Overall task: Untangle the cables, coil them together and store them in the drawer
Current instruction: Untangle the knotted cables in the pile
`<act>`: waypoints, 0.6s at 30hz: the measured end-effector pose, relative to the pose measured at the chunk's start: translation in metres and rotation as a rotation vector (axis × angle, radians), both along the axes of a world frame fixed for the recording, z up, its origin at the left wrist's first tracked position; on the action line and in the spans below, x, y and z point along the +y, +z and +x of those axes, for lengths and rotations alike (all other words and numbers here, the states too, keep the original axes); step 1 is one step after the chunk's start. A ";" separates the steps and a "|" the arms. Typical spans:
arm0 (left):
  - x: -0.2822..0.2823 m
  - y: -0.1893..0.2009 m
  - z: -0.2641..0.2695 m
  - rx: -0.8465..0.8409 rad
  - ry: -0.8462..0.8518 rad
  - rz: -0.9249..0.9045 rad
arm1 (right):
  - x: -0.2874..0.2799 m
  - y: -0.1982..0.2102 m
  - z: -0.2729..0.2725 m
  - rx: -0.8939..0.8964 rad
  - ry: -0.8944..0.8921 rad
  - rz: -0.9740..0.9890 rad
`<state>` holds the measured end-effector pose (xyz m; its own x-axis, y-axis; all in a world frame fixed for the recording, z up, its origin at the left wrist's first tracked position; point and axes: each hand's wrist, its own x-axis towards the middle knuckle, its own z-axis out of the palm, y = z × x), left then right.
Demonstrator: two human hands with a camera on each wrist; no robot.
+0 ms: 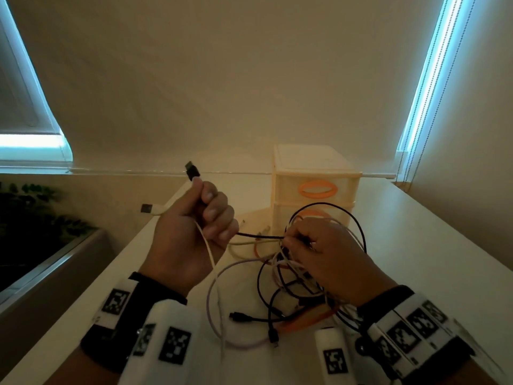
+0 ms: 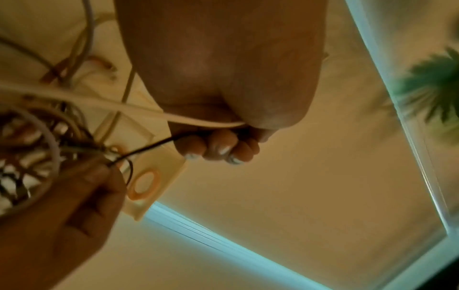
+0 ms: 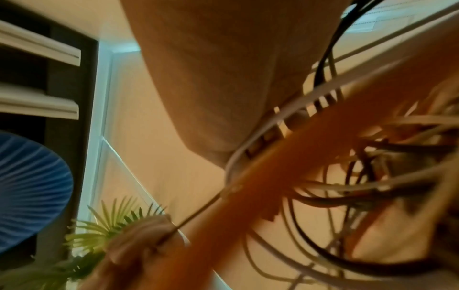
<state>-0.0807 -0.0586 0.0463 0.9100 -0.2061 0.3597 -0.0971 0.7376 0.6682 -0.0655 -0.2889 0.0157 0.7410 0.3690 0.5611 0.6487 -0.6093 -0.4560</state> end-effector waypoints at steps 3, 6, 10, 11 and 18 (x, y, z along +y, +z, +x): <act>-0.007 -0.003 -0.001 -0.005 -0.036 0.088 | 0.003 -0.005 0.001 -0.026 -0.037 0.106; -0.012 -0.009 -0.005 -0.033 -0.253 0.169 | 0.003 -0.005 0.004 -0.033 -0.052 0.118; -0.023 -0.015 -0.015 -0.158 -0.443 0.541 | 0.010 -0.003 -0.001 -0.154 -0.042 0.041; -0.025 -0.016 -0.016 -0.174 -0.406 0.649 | 0.011 -0.001 -0.003 -0.202 -0.031 0.037; -0.021 -0.006 -0.013 -0.183 0.152 0.750 | 0.006 0.009 -0.013 -0.151 0.052 0.188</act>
